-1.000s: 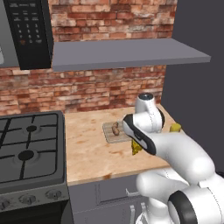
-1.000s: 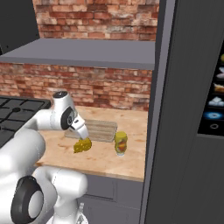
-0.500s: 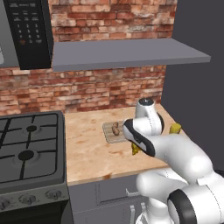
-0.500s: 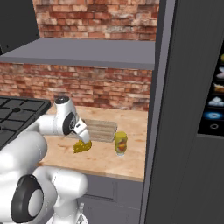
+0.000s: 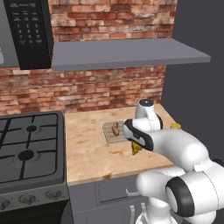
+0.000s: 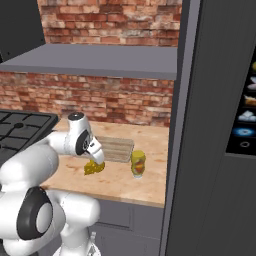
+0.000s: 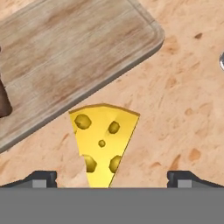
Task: Retrieve the reheated potato from the microwave, then place the potato, cheese, and condiment on the cutting board.
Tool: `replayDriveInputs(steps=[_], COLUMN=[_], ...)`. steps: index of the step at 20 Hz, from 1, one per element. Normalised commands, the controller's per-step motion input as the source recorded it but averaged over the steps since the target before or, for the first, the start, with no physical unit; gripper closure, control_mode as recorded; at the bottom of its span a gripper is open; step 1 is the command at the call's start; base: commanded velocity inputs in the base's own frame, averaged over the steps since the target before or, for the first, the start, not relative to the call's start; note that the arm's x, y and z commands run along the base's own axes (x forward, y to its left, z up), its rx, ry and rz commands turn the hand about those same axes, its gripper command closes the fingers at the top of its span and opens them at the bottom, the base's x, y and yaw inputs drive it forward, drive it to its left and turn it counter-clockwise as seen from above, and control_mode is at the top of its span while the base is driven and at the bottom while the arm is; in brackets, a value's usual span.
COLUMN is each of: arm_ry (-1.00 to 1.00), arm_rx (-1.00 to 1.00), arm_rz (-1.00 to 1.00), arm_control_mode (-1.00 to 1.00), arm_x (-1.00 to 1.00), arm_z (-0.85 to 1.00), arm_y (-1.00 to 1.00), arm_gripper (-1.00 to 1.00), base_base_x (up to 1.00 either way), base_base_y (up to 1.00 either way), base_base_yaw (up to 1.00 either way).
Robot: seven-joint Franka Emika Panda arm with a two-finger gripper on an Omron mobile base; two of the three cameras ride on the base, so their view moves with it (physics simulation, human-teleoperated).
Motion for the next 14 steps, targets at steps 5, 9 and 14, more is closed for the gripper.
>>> replayDriveInputs(steps=[5,9,14], arm_ry=[0.04,0.05,0.03], arm_rx=[0.02,0.0,0.0], arm_rz=[0.0,0.0,0.0], arm_control_mode=[-1.0,-1.0,-1.0], arm_x=[0.07,0.13,0.16], arm_z=[-0.16,-0.22,-0.23], arm_y=[0.0,0.0,0.0], arm_gripper=[-1.0,-1.0,-1.0], base_base_x=[0.0,0.0,0.0], base_base_y=[0.0,0.0,0.0], base_base_yaw=[0.0,0.0,0.0])
